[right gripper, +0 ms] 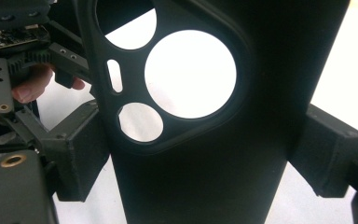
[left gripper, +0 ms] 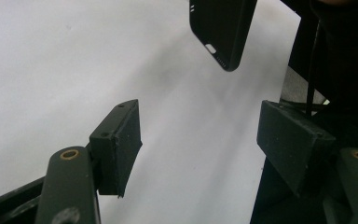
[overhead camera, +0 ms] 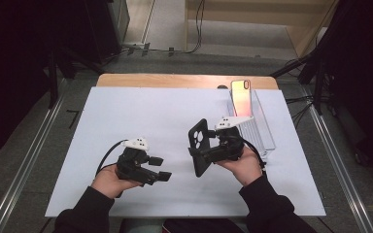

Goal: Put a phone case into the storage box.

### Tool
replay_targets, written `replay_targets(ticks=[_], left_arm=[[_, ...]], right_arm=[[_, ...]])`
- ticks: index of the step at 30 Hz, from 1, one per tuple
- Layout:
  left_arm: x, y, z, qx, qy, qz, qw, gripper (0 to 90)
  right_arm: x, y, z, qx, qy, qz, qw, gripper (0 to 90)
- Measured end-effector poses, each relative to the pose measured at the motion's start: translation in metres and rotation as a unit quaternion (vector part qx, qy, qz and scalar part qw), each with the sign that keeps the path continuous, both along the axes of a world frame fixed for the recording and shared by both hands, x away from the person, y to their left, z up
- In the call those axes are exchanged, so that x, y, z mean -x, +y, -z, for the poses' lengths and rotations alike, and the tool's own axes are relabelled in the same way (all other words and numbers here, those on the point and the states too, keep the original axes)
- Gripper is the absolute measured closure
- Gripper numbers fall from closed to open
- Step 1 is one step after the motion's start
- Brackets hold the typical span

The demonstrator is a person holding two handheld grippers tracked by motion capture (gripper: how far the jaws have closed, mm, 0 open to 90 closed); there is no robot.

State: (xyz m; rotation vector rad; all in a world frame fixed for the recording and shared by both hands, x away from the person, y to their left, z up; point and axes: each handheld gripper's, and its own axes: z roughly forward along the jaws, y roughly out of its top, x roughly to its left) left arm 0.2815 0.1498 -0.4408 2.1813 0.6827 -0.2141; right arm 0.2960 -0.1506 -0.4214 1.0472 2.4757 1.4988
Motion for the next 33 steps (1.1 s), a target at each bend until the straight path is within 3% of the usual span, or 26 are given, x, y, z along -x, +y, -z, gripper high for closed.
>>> replay_targets(ticks=[19, 33], left_arm=[[0.007, 0.025, 0.015, -0.015, -0.006, -0.017, 0.9997, 30.6], [0.011, 0.047, 0.017, -0.025, -0.007, -0.07, 0.9972, 30.6]], right_arm=[[0.0, -0.008, -0.006, 0.0, 0.017, -0.004, 0.9998, 12.6], [0.0, -0.015, -0.01, 0.004, 0.018, 0.011, 0.9998, 12.6]])
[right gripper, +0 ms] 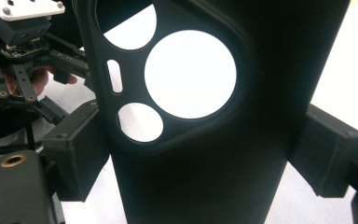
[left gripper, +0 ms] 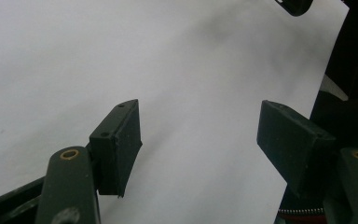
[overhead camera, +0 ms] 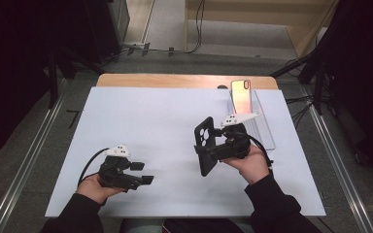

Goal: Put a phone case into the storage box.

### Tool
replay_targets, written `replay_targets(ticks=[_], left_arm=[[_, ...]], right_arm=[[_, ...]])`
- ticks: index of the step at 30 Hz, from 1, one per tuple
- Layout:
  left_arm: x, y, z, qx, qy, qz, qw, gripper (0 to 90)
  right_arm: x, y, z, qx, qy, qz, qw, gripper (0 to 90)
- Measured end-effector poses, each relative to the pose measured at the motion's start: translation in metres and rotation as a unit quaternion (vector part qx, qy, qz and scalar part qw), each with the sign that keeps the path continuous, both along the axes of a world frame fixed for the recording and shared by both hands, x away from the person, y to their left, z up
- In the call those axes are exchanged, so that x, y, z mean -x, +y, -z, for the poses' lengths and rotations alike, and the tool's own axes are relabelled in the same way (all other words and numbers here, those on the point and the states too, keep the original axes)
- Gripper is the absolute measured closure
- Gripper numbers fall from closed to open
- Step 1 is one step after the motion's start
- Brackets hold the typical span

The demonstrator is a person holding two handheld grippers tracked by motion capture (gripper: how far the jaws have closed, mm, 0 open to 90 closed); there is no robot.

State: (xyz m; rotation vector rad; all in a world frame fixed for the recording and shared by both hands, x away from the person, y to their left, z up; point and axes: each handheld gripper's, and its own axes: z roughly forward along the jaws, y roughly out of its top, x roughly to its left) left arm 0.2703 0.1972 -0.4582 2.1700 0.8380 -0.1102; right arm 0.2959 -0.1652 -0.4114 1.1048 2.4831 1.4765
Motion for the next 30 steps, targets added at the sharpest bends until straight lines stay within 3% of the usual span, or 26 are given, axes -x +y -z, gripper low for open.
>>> replay_targets(ticks=[5, 9, 12, 25, 30], left_arm=[[0.001, 0.006, 0.0, -0.004, -0.001, -0.017, 0.9999, 30.6], [0.001, 0.009, 0.0, -0.001, -0.002, -0.03, 0.9996, 30.7], [0.0, 0.01, 0.0, -0.001, -0.001, -0.041, 0.9992, 30.7], [0.002, 0.017, -0.001, 0.008, 0.002, -0.057, 0.9983, 30.7], [0.003, 0.019, 0.0, 0.009, 0.005, -0.062, 0.998, 30.7]], right_arm=[[0.001, -0.003, -0.004, -0.008, -0.01, 0.019, 0.9997, 12.6], [0.002, -0.006, -0.01, 0.004, -0.009, 0.036, 0.9993, 12.6], [0.002, -0.01, -0.014, 0.0, -0.011, 0.041, 0.9991, 12.6], [-0.003, -0.031, -0.03, -0.008, -0.007, 0.079, 0.9968, 12.7], [-0.004, -0.042, -0.04, -0.008, -0.024, 0.096, 0.9951, 12.7]])
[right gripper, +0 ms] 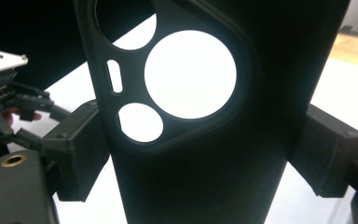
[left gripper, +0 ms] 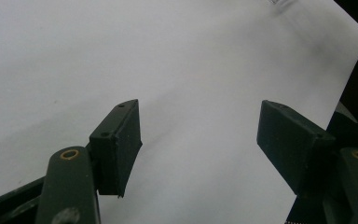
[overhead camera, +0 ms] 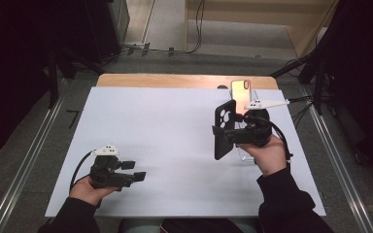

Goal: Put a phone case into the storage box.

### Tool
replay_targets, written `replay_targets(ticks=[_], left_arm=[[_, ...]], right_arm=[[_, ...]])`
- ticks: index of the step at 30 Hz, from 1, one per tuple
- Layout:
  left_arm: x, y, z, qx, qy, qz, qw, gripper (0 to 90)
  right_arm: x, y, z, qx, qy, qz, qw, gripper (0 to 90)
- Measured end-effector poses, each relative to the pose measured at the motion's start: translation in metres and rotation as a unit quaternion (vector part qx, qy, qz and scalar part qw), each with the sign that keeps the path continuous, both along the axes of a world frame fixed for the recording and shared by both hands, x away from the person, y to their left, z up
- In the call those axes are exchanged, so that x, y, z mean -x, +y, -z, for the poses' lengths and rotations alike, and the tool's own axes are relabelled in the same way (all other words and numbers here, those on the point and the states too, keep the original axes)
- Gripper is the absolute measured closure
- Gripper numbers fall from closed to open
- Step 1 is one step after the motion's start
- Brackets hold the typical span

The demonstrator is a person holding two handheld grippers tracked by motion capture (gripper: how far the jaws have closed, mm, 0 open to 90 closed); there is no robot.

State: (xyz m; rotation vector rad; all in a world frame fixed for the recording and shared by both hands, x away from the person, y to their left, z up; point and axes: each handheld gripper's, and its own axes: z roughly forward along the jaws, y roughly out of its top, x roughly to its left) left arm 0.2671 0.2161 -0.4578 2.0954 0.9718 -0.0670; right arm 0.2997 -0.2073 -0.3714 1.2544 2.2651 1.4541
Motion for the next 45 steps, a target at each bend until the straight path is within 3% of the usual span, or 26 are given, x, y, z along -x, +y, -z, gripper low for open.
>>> replay_targets(ticks=[6, 17, 20, 34, 45], left_arm=[[0.003, 0.001, -0.001, 0.001, 0.0, -0.001, 1.0, 30.7], [0.006, 0.005, -0.002, -0.001, 0.0, -0.012, 0.9999, 30.6], [0.007, 0.006, -0.003, -0.002, -0.001, -0.014, 0.9999, 30.6], [0.007, 0.008, -0.002, 0.003, 0.001, -0.015, 0.9999, 30.7], [0.007, 0.008, -0.002, 0.002, -0.003, -0.018, 0.9998, 30.7]], right_arm=[[-0.002, -0.015, -0.009, -0.011, -0.007, 0.018, 0.9998, 12.7], [-0.008, -0.037, -0.016, -0.008, -0.019, 0.059, 0.9981, 12.7], [-0.011, -0.042, -0.015, 0.007, -0.029, 0.081, 0.9963, 12.7], [-0.027, -0.074, -0.009, 0.009, -0.028, 0.143, 0.9893, 12.8], [-0.053, -0.087, -0.007, 0.021, -0.031, 0.183, 0.9823, 12.8]])
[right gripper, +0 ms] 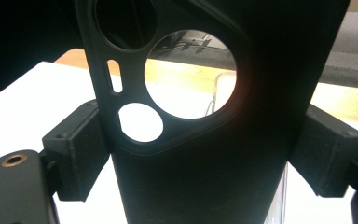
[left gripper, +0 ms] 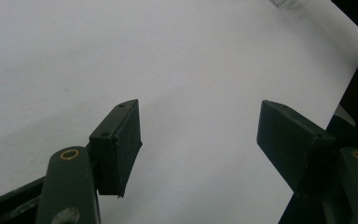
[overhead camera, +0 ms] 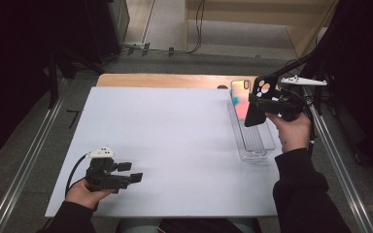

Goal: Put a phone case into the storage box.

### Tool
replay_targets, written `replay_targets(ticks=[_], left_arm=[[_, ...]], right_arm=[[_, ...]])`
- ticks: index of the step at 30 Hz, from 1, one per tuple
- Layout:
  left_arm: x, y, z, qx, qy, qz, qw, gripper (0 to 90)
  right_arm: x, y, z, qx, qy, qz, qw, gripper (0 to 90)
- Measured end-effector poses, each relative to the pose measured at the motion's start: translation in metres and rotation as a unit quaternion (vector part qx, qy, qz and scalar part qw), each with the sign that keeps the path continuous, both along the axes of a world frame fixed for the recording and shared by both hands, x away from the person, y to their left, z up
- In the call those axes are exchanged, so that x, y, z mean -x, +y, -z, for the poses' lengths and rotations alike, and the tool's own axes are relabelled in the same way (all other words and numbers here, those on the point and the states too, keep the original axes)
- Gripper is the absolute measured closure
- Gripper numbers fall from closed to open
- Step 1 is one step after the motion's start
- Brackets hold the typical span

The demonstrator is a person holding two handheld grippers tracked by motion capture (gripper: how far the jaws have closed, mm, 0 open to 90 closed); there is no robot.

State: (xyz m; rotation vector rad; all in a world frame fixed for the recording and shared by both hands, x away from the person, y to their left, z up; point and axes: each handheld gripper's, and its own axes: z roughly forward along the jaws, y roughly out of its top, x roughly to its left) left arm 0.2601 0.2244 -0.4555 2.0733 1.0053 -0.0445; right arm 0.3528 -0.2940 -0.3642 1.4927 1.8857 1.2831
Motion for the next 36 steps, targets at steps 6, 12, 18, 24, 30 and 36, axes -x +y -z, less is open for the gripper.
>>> replay_targets(ticks=[6, 12, 18, 24, 30, 36], left_arm=[[0.0, 0.001, 0.0, 0.001, -0.005, -0.006, 1.0, 30.7], [0.0, 0.002, 0.0, 0.005, -0.006, -0.009, 0.9999, 30.7], [0.0, 0.0, 0.0, 0.002, -0.006, -0.006, 1.0, 30.7], [-0.001, 0.001, 0.0, 0.003, -0.005, -0.007, 1.0, 30.7], [-0.001, 0.001, 0.001, 0.003, -0.002, -0.008, 1.0, 30.8], [-0.002, 0.0, 0.002, 0.003, -0.001, -0.007, 1.0, 30.8]], right_arm=[[-0.019, -0.002, 0.008, 0.003, 0.002, 0.02, 0.9998, 12.7], [-0.037, -0.001, 0.017, 0.015, 0.013, 0.04, 0.999, 12.7], [-0.053, 0.001, 0.032, 0.017, 0.019, 0.051, 0.9984, 12.7], [-0.063, 0.006, 0.044, 0.032, 0.021, 0.056, 0.9977, 12.6], [-0.072, 0.009, 0.059, 0.035, 0.037, 0.06, 0.9969, 12.6], [-0.076, 0.012, 0.069, 0.039, 0.043, 0.064, 0.9962, 12.6]])
